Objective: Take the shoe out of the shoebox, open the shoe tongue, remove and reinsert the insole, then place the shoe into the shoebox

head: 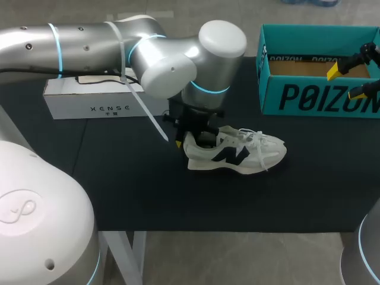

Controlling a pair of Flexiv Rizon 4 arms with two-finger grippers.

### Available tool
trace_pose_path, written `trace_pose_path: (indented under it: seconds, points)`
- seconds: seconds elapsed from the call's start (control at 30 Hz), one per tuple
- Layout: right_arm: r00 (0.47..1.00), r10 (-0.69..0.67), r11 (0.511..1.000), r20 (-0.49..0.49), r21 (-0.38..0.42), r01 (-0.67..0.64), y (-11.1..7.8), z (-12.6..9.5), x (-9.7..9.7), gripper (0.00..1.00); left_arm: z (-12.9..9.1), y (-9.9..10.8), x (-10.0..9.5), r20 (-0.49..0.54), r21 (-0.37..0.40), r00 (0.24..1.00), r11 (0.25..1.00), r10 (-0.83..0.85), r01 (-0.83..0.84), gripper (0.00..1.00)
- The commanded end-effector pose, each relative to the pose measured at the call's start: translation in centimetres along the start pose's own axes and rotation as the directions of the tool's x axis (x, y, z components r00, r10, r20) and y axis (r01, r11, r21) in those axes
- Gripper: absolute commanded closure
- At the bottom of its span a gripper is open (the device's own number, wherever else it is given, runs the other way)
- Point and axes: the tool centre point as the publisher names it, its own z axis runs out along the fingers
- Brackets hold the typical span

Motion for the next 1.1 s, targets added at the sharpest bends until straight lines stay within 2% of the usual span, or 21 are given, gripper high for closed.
trace_pose_path:
  seconds: [0.03, 0.23, 0.27, 0.3, 0.4, 0.47, 0.53, 0.6, 0.63, 0.67, 0.7, 0.77, 0.8, 0.83, 0.97, 1.1]
  points:
    - [1.000, 0.002, 1.000, 0.003, -0.001, -0.002, -0.1, 0.0, 0.0, 0.00, 0.4, -0.1, 0.2, 0.003, -0.008, 1.000, 1.000, -0.023, 0.023, 1.00]
    - [1.000, 0.002, 1.000, 0.003, -0.001, -0.002, -0.1, 0.0, 0.0, 0.00, 0.8, 0.0, 0.6, 0.004, -0.021, 1.000, 0.999, -0.024, 0.024, 1.00]
    - [1.000, 0.002, 1.000, 0.003, -0.001, -0.002, -0.1, 0.0, 0.0, 0.00, 0.8, 0.0, 0.6, 0.003, -0.023, 1.000, 1.000, -0.016, 0.016, 0.95]
    - [1.000, 0.002, 1.000, 0.003, -0.001, -0.002, -0.1, 0.0, 0.0, 0.00, 0.8, 0.1, 0.6, 0.000, -0.025, 1.000, 1.000, -0.013, 0.013, 0.74]
    - [1.000, 0.002, 1.000, 0.003, -0.001, -0.002, -0.1, 0.0, 0.0, 0.00, 0.4, 0.3, 0.3, -0.005, -0.026, 1.000, 1.000, 0.001, -0.002, 0.67]
    - [1.000, 0.002, 1.000, 0.003, -0.001, -0.002, -0.1, 0.0, 0.0, 0.00, 0.2, 0.4, 0.0, -0.008, -0.024, 1.000, 1.000, 0.005, -0.005, 0.76]
    - [1.000, 0.002, 1.000, 0.003, -0.001, -0.002, -0.1, 0.0, 0.0, 0.00, 0.1, 0.5, -0.2, -0.012, -0.025, 1.000, 1.000, 0.004, -0.005, 0.73]
    - [1.000, 0.002, 1.000, 0.003, -0.001, -0.002, -0.1, 0.0, 0.0, 0.00, -0.2, 0.8, -0.3, -0.024, -0.025, 1.000, 1.000, 0.011, -0.012, 0.75]
    - [1.000, 0.002, 1.000, 0.003, -0.001, -0.002, -0.1, 0.0, 0.0, 0.00, -0.3, 0.9, -0.2, -0.026, -0.025, 1.000, 1.000, 0.014, -0.014, 0.85]
    - [1.000, 0.002, 1.000, 0.003, -0.001, -0.002, -0.1, 0.0, 0.0, 0.00, -0.4, 1.0, -0.3, -0.034, -0.024, 0.999, 1.000, 0.011, -0.012, 0.86]
    - [1.000, 0.002, 1.000, 0.003, -0.001, -0.002, -0.1, 0.0, 0.0, 0.00, -0.6, 1.1, -0.4, -0.045, -0.020, 0.999, 1.000, 0.012, -0.013, 0.81]
    - [1.000, 0.002, 1.000, 0.003, -0.001, -0.002, -0.1, 0.0, 0.0, 0.00, -1.3, 1.2, -0.6, -0.053, 0.012, 0.998, 0.999, 0.032, -0.032, 0.55]
    - [1.000, 0.002, 1.000, 0.003, -0.001, -0.002, -0.1, 0.0, 0.0, 0.00, -1.7, 1.3, -0.8, -0.051, 0.028, 0.997, 0.998, 0.054, -0.052, 0.01]
    - [1.000, 0.002, 1.000, 0.003, -0.001, -0.002, -0.1, 0.0, 0.0, 0.00, -2.0, 1.3, -1.1, -0.062, 0.039, 0.996, 0.997, 0.069, -0.066, 0.00]
    - [1.000, 0.002, 1.000, 0.003, -0.001, -0.002, -0.1, 0.0, 0.0, 0.00, -3.2, 1.7, -2.2, -0.094, -0.009, 0.978, 0.982, 0.188, -0.189, 0.00]
    - [1.000, 0.002, 1.000, 0.003, -0.001, -0.002, -0.1, 0.0, 0.0, 0.00, -4.2, 1.8, -4.0, -0.134, -0.023, 0.978, 0.986, 0.161, -0.165, 0.00]
